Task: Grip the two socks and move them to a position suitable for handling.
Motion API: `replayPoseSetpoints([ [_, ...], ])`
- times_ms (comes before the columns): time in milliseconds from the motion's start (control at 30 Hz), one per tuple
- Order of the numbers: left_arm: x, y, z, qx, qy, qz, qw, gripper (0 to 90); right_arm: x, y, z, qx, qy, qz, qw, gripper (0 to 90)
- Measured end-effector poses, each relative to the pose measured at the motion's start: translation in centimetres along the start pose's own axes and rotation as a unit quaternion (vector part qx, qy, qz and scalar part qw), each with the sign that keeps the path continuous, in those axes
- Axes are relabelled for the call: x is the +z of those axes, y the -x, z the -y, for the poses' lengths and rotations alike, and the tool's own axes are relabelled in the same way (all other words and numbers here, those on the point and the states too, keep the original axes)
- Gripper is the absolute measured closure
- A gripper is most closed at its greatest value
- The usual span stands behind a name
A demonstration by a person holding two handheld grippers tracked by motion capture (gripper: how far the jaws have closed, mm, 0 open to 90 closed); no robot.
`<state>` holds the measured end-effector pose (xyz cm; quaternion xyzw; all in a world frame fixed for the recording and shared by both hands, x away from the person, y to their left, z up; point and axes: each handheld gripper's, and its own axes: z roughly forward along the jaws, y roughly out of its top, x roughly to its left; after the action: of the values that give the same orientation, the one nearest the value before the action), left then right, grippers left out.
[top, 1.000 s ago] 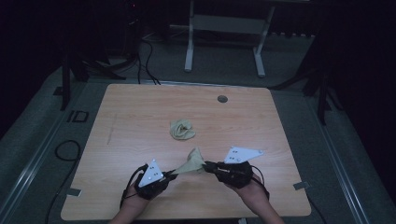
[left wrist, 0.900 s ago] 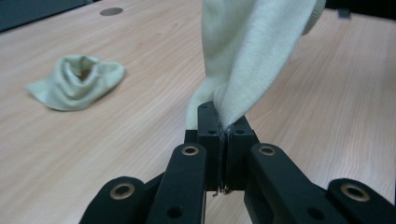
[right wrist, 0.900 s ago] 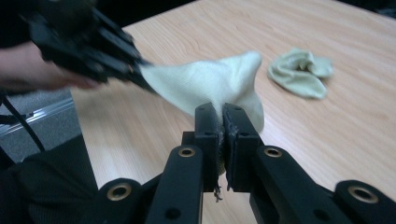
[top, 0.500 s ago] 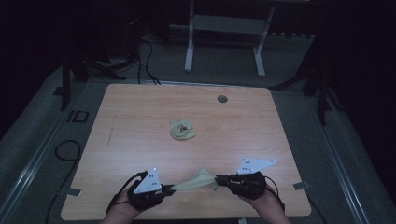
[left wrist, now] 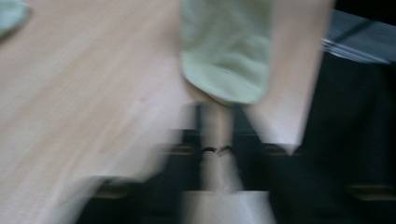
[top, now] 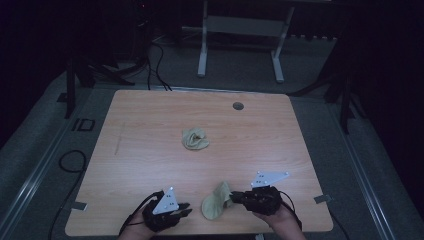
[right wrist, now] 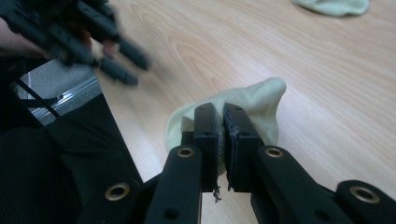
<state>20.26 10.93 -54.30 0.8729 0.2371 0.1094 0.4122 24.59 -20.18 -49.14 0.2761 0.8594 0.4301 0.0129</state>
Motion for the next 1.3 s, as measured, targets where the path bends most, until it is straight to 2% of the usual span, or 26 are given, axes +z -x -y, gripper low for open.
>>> replayPoseSetpoints([
  [100, 1.4, 0.7, 0.1, 0.018, -0.018, -0.004, 0.9997, 40.8, 0.3, -0.3, -0.8, -0.005, 0.009, -0.004, 0.9999, 84.4],
  [133, 1.8, 0.8, 0.1, 0.019, -0.021, -0.007, 0.9996, 39.1, 0.4, -0.5, -1.2, -0.005, 0.013, -0.006, 0.9999, 84.4],
  [267, 2.7, 1.4, -0.3, 0.027, -0.007, -0.010, 0.9996, 37.1, 0.7, -1.3, -2.7, -0.016, 0.025, -0.011, 0.9995, 84.4],
  [300, 2.8, 1.5, -0.4, 0.026, -0.003, -0.014, 0.9996, 37.1, 0.7, -1.8, -3.5, -0.025, 0.029, -0.015, 0.9992, 84.4],
  [500, 3.4, 1.6, -0.9, 0.010, 0.019, -0.045, 0.9987, 37.1, 0.8, -2.7, -5.1, -0.041, 0.040, -0.018, 0.9982, 84.4],
  [633, 3.5, 1.7, -1.1, 0.012, 0.027, -0.055, 0.9980, 37.2, 0.6, -3.1, -5.8, -0.045, 0.051, -0.020, 0.9975, 84.4],
  [667, 3.4, 1.7, -1.1, 0.012, 0.028, -0.058, 0.9978, 40.5, 0.5, -3.1, -5.9, -0.047, 0.054, -0.020, 0.9973, 84.4],
  [700, 3.4, 1.7, -1.1, 0.012, 0.028, -0.058, 0.9978, 49.8, 0.5, -3.1, -5.9, -0.047, 0.054, -0.020, 0.9973, 84.4],
  [733, 3.1, 1.4, -0.9, 0.020, 0.025, -0.070, 0.9970, 70.4, 0.3, -3.2, -6.0, -0.046, 0.055, -0.021, 0.9972, 84.4],
  [767, 2.8, 1.3, -0.9, 0.017, 0.026, -0.062, 0.9976, 81.4, 0.2, -3.2, -6.0, -0.047, 0.055, -0.020, 0.9972, 84.4],
  [800, 2.4, 1.1, -0.9, 0.018, 0.026, -0.059, 0.9977, 87.3, 0.1, -3.1, -5.9, -0.049, 0.053, -0.015, 0.9973, 84.4],
  [867, 1.6, 1.0, -0.9, 0.026, 0.019, -0.066, 0.9973, 88.2, -0.2, -2.8, -5.5, -0.045, 0.050, -0.008, 0.9977, 84.4],
  [967, 0.2, 0.5, -1.1, 0.018, 0.020, -0.066, 0.9974, 88.4, -0.6, -2.0, -4.6, -0.035, 0.040, 0.010, 0.9985, 84.4],
  [1000, 0.2, 0.5, -1.1, 0.018, 0.020, -0.066, 0.9974, 88.4, -0.6, -2.0, -4.6, -0.035, 0.040, 0.010, 0.9985, 84.4],
  [1033, -0.6, 0.3, -1.3, 0.022, 0.012, -0.061, 0.9978, 88.4, -0.9, -1.1, -3.6, -0.023, 0.032, 0.022, 0.9990, 84.3],
  [1067, -0.9, 0.2, -1.5, 0.022, 0.005, -0.051, 0.9984, 88.4, -0.9, -0.9, -3.3, -0.019, 0.028, 0.025, 0.9991, 84.3],
  [1100, -0.9, 0.2, -1.5, 0.022, 0.005, -0.051, 0.9984, 88.3, -0.9, -0.9, -3.3, -0.019, 0.028, 0.025, 0.9991, 84.3],
  [1133, -1.3, 0.2, -1.8, 0.029, -0.015, -0.033, 0.9989, 88.3, -0.9, -0.2, -2.2, -0.004, 0.014, 0.024, 0.9996, 83.9],
  [1167, -1.5, 0.2, -1.9, 0.031, -0.017, -0.024, 0.9991, 88.2, -0.8, 0.0, -1.9, 0.000, 0.011, 0.022, 0.9997, 83.9],
  [1200, -1.6, 0.1, -2.1, 0.024, -0.026, 0.003, 0.9994, 88.1, -0.8, 0.1, -1.5, 0.005, 0.007, 0.021, 0.9997, 84.0],
  [1233, -1.6, 0.2, -2.3, 0.027, -0.030, 0.011, 0.9991, 88.1, -0.7, 0.3, -1.1, 0.010, 0.003, 0.019, 0.9998, 83.9],
  [1300, -1.6, 0.2, -2.3, 0.027, -0.030, 0.011, 0.9991, 88.1, -0.6, 0.3, -0.7, 0.016, -0.003, 0.013, 0.9998, 83.9],
])
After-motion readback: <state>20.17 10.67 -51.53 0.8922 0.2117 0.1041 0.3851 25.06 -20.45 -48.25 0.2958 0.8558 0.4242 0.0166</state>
